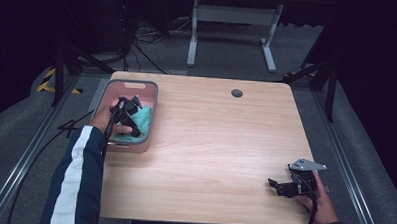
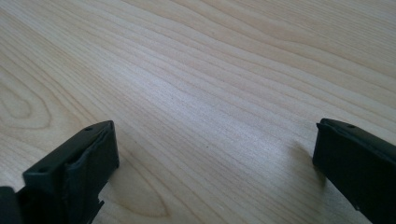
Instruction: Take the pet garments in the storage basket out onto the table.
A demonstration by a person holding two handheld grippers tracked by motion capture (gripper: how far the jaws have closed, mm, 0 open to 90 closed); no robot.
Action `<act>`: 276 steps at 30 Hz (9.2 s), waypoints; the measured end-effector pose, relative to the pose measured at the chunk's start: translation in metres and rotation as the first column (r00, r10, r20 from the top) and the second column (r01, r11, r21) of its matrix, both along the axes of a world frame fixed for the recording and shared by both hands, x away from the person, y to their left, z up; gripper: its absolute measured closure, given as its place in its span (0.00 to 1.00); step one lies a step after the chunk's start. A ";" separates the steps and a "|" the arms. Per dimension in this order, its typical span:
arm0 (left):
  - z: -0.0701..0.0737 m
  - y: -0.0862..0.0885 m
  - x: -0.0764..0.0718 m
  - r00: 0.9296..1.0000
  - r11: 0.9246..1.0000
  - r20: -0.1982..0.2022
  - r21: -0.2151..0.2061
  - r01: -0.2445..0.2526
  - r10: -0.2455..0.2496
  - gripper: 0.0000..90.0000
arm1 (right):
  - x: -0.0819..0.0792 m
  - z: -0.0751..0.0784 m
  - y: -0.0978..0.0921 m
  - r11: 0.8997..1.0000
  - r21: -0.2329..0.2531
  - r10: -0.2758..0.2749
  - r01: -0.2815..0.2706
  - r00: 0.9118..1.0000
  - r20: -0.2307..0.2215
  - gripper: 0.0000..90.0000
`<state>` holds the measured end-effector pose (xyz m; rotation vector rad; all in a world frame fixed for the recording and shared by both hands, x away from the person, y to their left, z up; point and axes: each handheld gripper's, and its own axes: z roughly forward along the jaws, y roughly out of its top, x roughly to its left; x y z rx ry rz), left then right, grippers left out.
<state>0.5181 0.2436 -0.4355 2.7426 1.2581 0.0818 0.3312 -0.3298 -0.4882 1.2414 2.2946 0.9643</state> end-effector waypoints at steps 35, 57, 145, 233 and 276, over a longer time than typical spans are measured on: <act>0.026 0.015 -0.012 0.988 0.991 0.129 -0.112 -0.075 0.089 0.81 | 0.000 0.000 0.000 1.000 0.000 -0.001 0.001 1.000 0.000 0.01; 0.075 0.038 -0.058 0.907 0.956 0.400 -0.294 -0.009 0.132 0.82 | 0.000 0.000 0.000 1.000 0.000 -0.002 0.002 1.000 0.000 0.01; 0.060 -0.189 -0.101 0.843 0.798 0.417 -0.346 0.494 -0.341 0.81 | 0.000 0.000 0.000 1.000 -0.002 0.004 -0.004 1.000 0.000 0.01; 0.047 -0.095 -0.176 0.769 0.839 0.419 -0.028 0.543 -0.484 0.24 | 0.000 0.000 0.000 1.000 -0.002 0.004 -0.004 1.000 0.000 0.01; -0.019 0.051 -0.207 0.880 0.935 0.400 -0.127 0.332 -0.258 0.19 | 0.000 0.000 0.000 1.000 -0.002 0.003 -0.003 1.000 0.000 0.01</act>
